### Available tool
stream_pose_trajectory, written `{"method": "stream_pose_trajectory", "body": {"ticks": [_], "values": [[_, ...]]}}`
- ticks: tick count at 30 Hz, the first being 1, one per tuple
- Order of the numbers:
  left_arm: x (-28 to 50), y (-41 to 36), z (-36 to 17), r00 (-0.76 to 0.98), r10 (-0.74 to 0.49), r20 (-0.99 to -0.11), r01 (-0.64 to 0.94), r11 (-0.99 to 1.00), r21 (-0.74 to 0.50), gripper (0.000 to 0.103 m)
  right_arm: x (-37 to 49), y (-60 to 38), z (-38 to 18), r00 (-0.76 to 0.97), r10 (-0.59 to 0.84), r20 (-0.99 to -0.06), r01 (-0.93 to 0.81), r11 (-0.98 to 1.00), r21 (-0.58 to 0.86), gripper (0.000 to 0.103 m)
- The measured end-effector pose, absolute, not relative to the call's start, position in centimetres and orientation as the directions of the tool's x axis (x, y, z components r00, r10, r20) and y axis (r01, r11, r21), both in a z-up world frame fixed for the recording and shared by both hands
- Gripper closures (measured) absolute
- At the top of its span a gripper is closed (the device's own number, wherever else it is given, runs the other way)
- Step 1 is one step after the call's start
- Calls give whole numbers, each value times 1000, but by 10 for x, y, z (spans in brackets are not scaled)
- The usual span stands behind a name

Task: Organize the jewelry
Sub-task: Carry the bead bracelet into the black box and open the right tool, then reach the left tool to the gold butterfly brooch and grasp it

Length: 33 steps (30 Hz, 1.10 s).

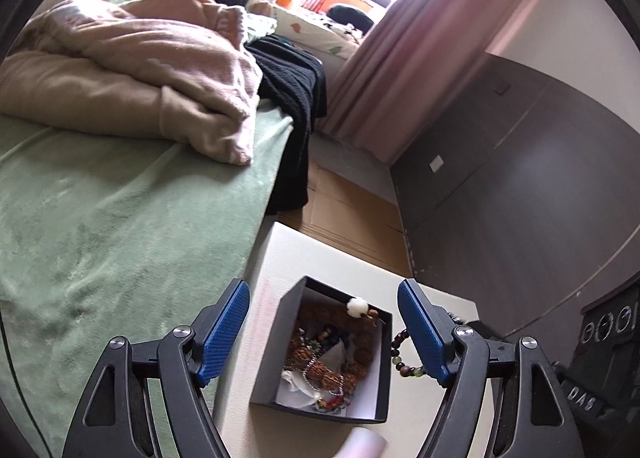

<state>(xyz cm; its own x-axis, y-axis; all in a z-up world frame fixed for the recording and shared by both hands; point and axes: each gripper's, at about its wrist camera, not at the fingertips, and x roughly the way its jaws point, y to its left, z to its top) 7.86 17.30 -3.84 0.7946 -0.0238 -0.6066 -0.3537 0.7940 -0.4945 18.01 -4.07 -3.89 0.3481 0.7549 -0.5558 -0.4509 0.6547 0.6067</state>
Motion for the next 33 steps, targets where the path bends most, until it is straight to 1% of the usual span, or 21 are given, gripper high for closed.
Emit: {"method": "stream_pose_trajectory", "body": {"ticks": [4,7,8,9,11,12,13,15,22,23,25,27,33], "values": [[78,177,-40,793,-13,-609,-367,788,-495,26,184,-23,-51,283,782,-556,-462,619,636,93],[80,175,-41,788,-20,-615,-365,789,-494,26,187,-9,-68,210,777,-593,-450,616,647,93],[81,173,-41,787,-23,-617,-362,792,-492,26,188,-10,-70,207,769,-605,-442,625,644,93],[81,172,-41,786,-26,-618,-359,794,-491,26,188,-13,-70,217,760,-612,-436,637,636,91],[82,166,-40,786,-33,-617,-346,805,-482,26,188,-22,-67,233,755,-613,-434,645,629,71],[82,164,-40,786,-35,-618,-340,809,-479,26,188,-28,-65,243,754,-610,-430,648,629,55],[83,160,-40,785,-40,-618,-332,815,-474,26,188,-37,-62,266,751,-605,-420,655,628,51],[84,153,-39,782,-49,-621,-319,825,-466,26,188,-50,-57,297,741,-603,-412,669,619,51],[91,116,-39,771,-72,-633,-255,876,-410,26,192,-102,-56,351,667,-657,-326,745,582,50],[92,112,-39,770,-74,-634,-248,881,-404,26,193,-109,-56,355,657,-665,-310,754,580,49],[95,100,-40,765,-80,-639,-226,896,-383,26,194,-123,-57,368,638,-677,-283,770,572,40],[98,90,-40,759,-91,-644,-207,905,-372,26,194,-136,-56,389,616,-685,-264,787,558,36],[116,55,-41,709,-109,-697,-152,941,-302,26,199,-163,-61,399,569,-719,-208,820,534,36]]}}
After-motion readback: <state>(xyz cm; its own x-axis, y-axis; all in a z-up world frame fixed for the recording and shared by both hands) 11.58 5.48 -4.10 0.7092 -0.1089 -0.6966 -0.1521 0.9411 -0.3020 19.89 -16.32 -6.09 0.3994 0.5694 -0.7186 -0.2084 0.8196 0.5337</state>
